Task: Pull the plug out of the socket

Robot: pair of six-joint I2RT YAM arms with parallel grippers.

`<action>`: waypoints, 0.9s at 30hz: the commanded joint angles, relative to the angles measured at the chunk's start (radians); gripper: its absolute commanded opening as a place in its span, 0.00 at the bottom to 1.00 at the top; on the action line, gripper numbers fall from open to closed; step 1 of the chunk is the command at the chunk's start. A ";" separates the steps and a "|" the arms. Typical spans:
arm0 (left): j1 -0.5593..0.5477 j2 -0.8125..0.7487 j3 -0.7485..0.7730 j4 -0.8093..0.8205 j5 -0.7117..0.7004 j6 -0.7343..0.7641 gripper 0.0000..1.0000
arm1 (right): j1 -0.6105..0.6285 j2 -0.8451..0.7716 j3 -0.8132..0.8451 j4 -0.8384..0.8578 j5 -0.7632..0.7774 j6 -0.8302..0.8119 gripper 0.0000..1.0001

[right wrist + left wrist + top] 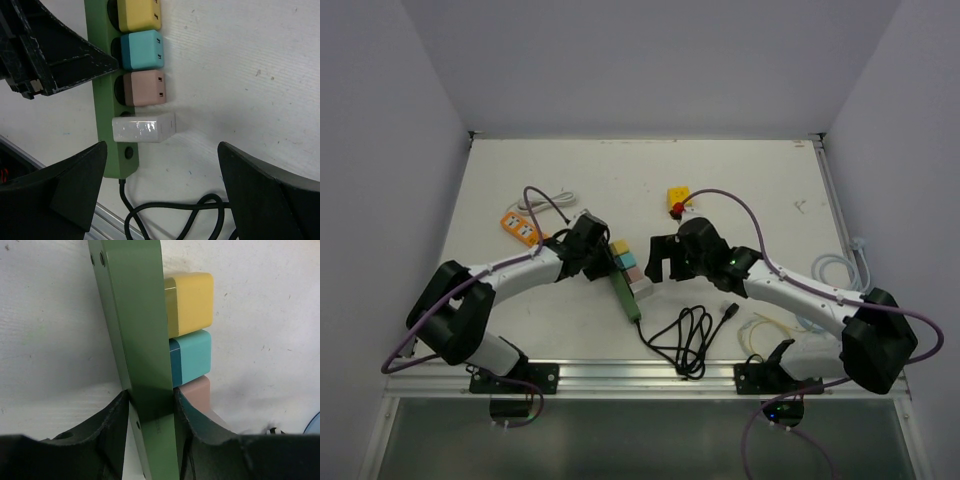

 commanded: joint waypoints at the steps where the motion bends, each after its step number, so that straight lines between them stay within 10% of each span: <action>1: -0.004 -0.024 -0.032 0.062 0.005 0.036 0.00 | 0.001 0.027 0.000 0.080 -0.065 -0.009 0.95; 27: 0.048 -0.279 -0.328 0.662 0.320 0.341 0.00 | -0.151 0.267 0.091 0.344 -0.318 0.166 0.87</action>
